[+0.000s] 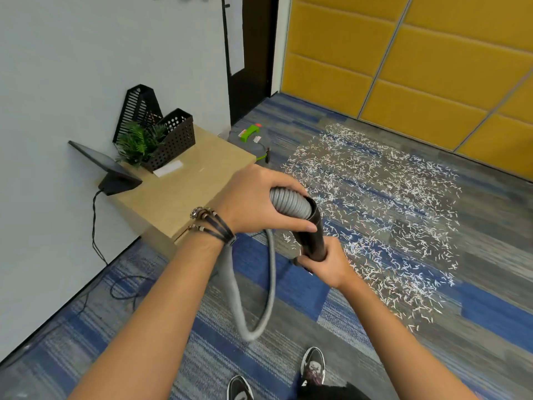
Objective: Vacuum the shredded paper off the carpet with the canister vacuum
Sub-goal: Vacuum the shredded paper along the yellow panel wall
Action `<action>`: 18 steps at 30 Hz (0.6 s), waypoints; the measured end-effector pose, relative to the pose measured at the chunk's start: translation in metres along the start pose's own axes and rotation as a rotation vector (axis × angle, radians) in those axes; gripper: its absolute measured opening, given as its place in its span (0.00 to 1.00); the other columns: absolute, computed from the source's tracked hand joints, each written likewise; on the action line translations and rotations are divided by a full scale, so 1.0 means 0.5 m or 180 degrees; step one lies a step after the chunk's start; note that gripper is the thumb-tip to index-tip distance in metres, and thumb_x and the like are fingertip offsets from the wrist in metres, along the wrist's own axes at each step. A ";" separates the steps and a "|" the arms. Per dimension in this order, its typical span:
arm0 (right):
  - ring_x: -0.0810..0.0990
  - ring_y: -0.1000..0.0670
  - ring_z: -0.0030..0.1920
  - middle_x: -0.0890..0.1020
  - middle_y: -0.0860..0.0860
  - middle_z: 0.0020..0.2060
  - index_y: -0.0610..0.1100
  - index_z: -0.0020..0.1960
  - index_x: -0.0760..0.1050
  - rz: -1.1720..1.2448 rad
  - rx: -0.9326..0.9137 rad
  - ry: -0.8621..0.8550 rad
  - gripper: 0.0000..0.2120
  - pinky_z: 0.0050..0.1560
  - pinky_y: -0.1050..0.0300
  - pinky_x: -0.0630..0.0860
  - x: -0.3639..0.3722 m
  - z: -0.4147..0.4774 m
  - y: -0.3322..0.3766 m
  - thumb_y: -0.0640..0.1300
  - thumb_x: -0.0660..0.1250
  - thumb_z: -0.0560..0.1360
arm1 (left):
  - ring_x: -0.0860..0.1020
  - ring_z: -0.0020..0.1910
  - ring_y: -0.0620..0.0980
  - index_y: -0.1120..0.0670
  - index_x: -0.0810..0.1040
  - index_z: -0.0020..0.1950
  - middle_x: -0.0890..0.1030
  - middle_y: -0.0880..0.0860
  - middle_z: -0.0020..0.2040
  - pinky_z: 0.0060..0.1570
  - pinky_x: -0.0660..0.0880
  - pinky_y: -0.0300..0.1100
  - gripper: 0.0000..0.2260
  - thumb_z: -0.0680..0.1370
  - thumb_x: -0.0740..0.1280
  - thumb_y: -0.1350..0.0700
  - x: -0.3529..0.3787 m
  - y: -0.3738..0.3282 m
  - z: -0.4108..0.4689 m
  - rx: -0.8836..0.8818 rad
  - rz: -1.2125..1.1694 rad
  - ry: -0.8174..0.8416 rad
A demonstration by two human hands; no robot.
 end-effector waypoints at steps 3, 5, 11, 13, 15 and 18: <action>0.66 0.52 0.32 0.69 0.49 0.28 0.31 0.35 0.68 -0.0114 0.0085 0.0050 0.17 0.31 0.44 0.64 -0.021 -0.012 -0.027 0.43 0.72 0.63 | 0.84 0.48 0.38 0.43 0.88 0.53 0.87 0.40 0.47 0.52 0.80 0.43 0.25 0.64 0.78 0.29 0.015 -0.008 0.001 0.0054 -0.0083 0.0003; 0.68 0.51 0.31 0.70 0.48 0.28 0.31 0.35 0.70 -0.0108 0.0059 -0.0078 0.18 0.32 0.47 0.65 -0.041 0.003 -0.021 0.45 0.72 0.62 | 0.85 0.47 0.39 0.43 0.88 0.54 0.88 0.40 0.48 0.51 0.80 0.44 0.24 0.66 0.78 0.30 0.010 -0.020 0.009 0.0117 -0.0020 -0.0162; 0.70 0.50 0.32 0.73 0.35 0.29 0.30 0.36 0.72 -0.0180 -0.0202 -0.0301 0.20 0.31 0.41 0.71 -0.061 0.072 0.013 0.48 0.70 0.60 | 0.84 0.48 0.40 0.42 0.88 0.55 0.87 0.40 0.49 0.51 0.81 0.47 0.22 0.69 0.75 0.30 -0.012 -0.025 0.042 0.0064 0.0282 -0.0582; 0.70 0.50 0.31 0.72 0.40 0.27 0.31 0.36 0.71 -0.0145 -0.0119 -0.0260 0.18 0.31 0.43 0.70 -0.057 0.098 -0.002 0.46 0.70 0.61 | 0.84 0.48 0.40 0.41 0.87 0.55 0.87 0.39 0.49 0.50 0.81 0.46 0.23 0.68 0.74 0.28 0.005 -0.026 0.053 -0.0099 0.0408 -0.0529; 0.70 0.51 0.31 0.72 0.46 0.27 0.32 0.35 0.71 -0.0179 -0.0014 -0.0142 0.14 0.33 0.48 0.68 -0.049 0.123 -0.023 0.42 0.71 0.63 | 0.83 0.48 0.41 0.39 0.87 0.55 0.87 0.39 0.49 0.50 0.80 0.45 0.24 0.67 0.73 0.27 0.033 -0.017 0.065 -0.0309 0.0522 -0.0447; 0.68 0.52 0.30 0.72 0.49 0.27 0.31 0.34 0.70 -0.0179 0.0100 0.0000 0.14 0.34 0.53 0.66 -0.038 0.135 -0.041 0.39 0.73 0.65 | 0.83 0.50 0.39 0.39 0.87 0.56 0.87 0.38 0.50 0.53 0.80 0.45 0.26 0.65 0.73 0.26 0.068 0.009 0.070 -0.0558 0.0424 -0.0287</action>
Point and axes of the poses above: each hand's wrist, its own z-axis towards the middle knuckle, its own x-axis out of the palm, y = z × x, the point moved 1 cm from there along z, towards the middle knuckle
